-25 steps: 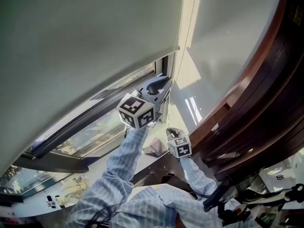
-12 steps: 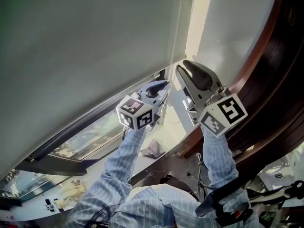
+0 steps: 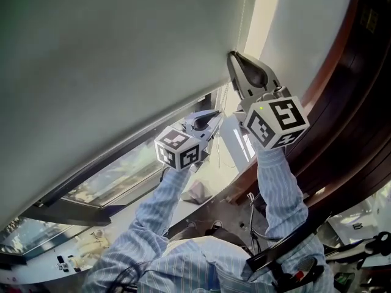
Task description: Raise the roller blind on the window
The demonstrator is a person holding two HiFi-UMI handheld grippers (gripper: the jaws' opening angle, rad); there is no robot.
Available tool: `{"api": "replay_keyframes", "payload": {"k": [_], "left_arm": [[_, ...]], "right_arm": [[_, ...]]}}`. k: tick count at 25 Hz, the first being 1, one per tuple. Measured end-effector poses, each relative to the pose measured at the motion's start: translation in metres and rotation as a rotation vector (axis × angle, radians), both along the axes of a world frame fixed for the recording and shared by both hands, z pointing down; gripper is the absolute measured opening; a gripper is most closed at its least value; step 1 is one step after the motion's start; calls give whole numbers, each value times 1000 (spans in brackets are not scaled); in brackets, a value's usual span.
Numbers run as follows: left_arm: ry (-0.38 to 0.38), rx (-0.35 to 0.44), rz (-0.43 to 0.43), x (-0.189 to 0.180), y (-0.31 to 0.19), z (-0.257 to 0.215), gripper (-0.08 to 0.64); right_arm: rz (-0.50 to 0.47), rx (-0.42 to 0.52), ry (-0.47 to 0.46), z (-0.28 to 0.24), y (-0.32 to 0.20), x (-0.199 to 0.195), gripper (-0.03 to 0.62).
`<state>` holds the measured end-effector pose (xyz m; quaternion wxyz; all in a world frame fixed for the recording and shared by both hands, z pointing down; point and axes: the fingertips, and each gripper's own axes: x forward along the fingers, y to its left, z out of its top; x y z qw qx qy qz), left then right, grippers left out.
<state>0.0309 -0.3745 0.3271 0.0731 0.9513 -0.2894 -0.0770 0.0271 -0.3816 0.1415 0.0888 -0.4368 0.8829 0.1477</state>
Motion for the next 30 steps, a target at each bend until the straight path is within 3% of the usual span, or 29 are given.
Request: {"api": "replay_keyframes", "payload": {"k": [2,5,9,15,17,20,23,25,30], "left_arm": [[-4,-21,2,-1,1,9,6],[-45,-76,2,0,2,37,6],[-97,-203,17,3,10,94,6],[-187,-368,38,-1,29,171,8],[-146,-373,19,-9,37,172,8],[-9,-319,-44,-32,40,141,8],[97,-188,-80,-49,34,77,18],[96,-60,-75,-48,30,26,91],[25,201,-37,-19,15,-75,115]], "right_arm": [[45,31,29,7,4,2,9],[41,-19,37,31,5,3,8],[106,-69,121,85,6,7,8],[119,-225,164,176,1,3,8],[117,-311,190,218,-3,4,8],[119,-428,246,284,-5,5,8],[123,-508,276,334,-5,7,8],[115,-536,274,351,-5,3,8],[82,-566,259,353,-4,-18,8]]}}
